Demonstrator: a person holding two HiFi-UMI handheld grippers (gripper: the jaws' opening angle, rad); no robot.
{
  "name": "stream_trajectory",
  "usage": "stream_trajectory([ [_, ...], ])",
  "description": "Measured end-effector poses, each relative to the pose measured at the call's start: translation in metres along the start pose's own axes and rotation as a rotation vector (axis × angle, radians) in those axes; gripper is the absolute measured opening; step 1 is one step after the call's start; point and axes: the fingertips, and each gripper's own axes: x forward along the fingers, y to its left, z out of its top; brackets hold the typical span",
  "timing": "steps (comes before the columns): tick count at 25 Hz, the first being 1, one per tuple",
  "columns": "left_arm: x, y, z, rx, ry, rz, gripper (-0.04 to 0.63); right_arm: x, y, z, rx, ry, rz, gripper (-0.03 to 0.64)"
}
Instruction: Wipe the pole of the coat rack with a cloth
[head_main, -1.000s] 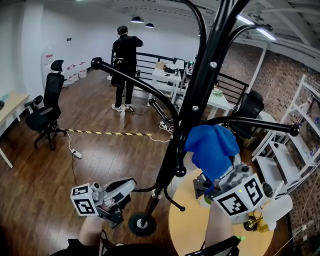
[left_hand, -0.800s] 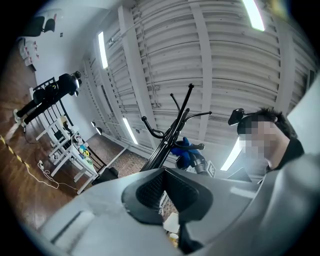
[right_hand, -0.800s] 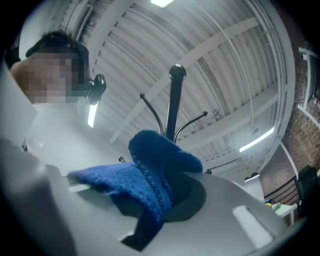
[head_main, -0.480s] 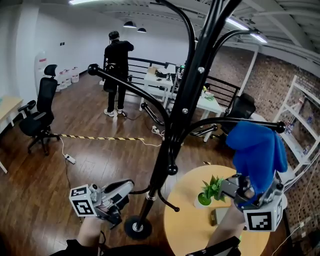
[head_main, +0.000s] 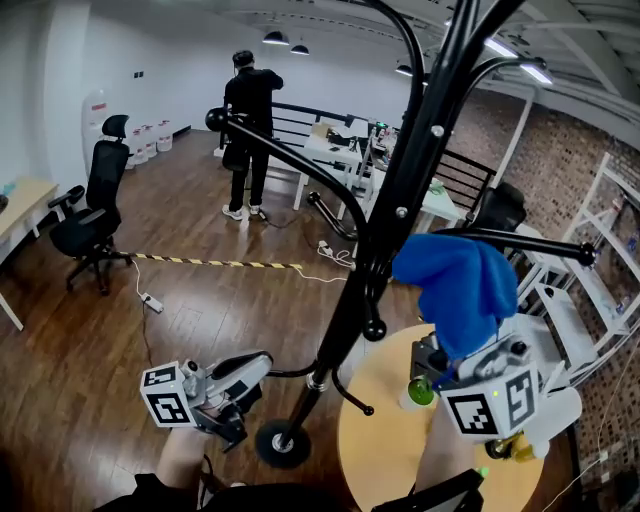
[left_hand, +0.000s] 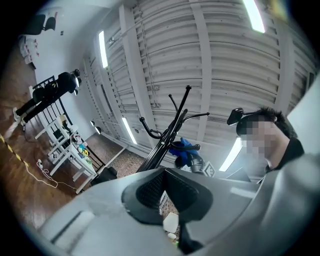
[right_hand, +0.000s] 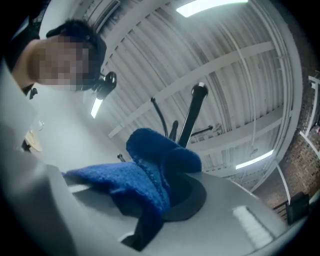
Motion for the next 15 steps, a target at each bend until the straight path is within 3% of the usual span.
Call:
stream_trajectory([
  [7, -0.012, 0.004, 0.0, -0.009, 0.002, 0.03, 0.003, 0.005, 0.023, -0.077, 0.058, 0.172, 0.027, 0.023],
  [11, -0.016, 0.008, -0.005, -0.023, 0.008, 0.05, 0.003, -0.025, 0.035, -0.13, 0.192, 0.252, 0.024, 0.023],
  [15, -0.014, 0.013, -0.01, -0.032, 0.025, 0.067, 0.003, -0.071, 0.062, -0.193, 0.214, 0.449, 0.069, 0.023],
])
